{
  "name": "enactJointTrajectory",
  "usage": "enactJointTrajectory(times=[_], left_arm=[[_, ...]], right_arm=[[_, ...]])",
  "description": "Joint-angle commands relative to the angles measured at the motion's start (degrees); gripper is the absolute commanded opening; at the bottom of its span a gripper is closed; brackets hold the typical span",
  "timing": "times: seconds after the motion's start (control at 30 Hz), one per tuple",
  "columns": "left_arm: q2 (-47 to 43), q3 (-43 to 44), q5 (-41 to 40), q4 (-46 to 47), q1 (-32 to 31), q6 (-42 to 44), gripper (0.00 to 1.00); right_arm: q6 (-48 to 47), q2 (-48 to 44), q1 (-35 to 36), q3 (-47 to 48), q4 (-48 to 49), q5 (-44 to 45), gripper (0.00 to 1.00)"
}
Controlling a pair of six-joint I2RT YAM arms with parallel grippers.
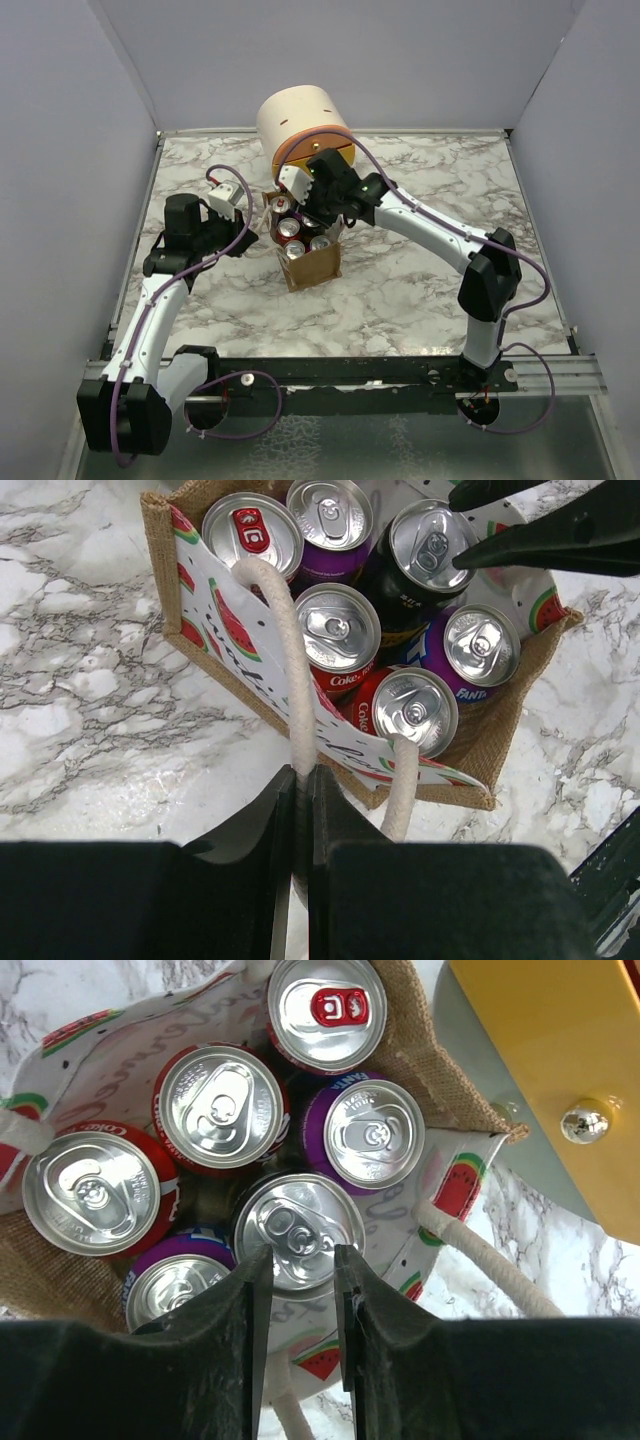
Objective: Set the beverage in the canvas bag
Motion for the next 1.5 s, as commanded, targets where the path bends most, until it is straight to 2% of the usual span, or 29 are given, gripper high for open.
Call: enactJointTrajectory(times=[0.0,0.33,0.4,0.57,0.73,0.87,1.0,1.13,1.23,1.27,1.37,1.47], left_arm=[[-0.6,3.4,2.1,-0.9,-0.2,-0.5,0.00],[0.8,11.1,3.6,-2.4,-0.2,3.2,0.00],[1.6,12.7,3.9,-2.5,-0.2,3.3,0.06],[3.5,16.0,5.1,-2.5,-0.2,1.6,0.30],[3.4,17.2,5.1,-0.4,-0.2,-1.1,0.47],[2.5,18.1,1.1,0.1,-0.1,-0.8,0.66],[1.6,18.5,-4.0,2.4,-0.1,-0.3,0.82],[2.5,19.9,-11.2,3.1,-0.1,1.1,0.91],[3.6,21.5,-16.2,3.0,-0.1,2.6,0.96],[4.0,22.5,-17.7,2.8,-0.1,3.0,0.98],[5.3,25.6,-21.8,2.0,-0.1,3.6,0.99],[4.8,26.4,-25.2,3.0,-0.1,3.8,0.99]], right_arm=[[0.1,-3.7,-0.2,1.5,-1.7,-3.2,0.33],[0.6,-15.8,-1.3,-2.4,0.9,1.8,0.47],[-0.1,-18.9,-1.6,-2.7,1.0,1.8,0.50],[-0.6,-26.1,-5.1,-5.7,2.7,2.7,0.60],[3.4,-33.1,-14.6,-13.8,4.5,-0.8,0.66],[6.2,-40.7,-23.1,-23.1,8.1,-1.9,0.72],[8.5,-43.2,-29.8,-28.4,8.4,0.6,0.78],[10.0,-44.0,-33.7,-31.7,10.2,2.2,0.87],[10.3,-42.9,-33.9,-29.8,9.9,3.6,0.93],[10.5,-42.3,-33.9,-28.5,9.3,3.5,0.98],[10.9,-41.6,-33.9,-25.1,8.5,2.9,1.00],[11.2,-44.1,-33.9,-26.0,11.0,2.9,0.99]])
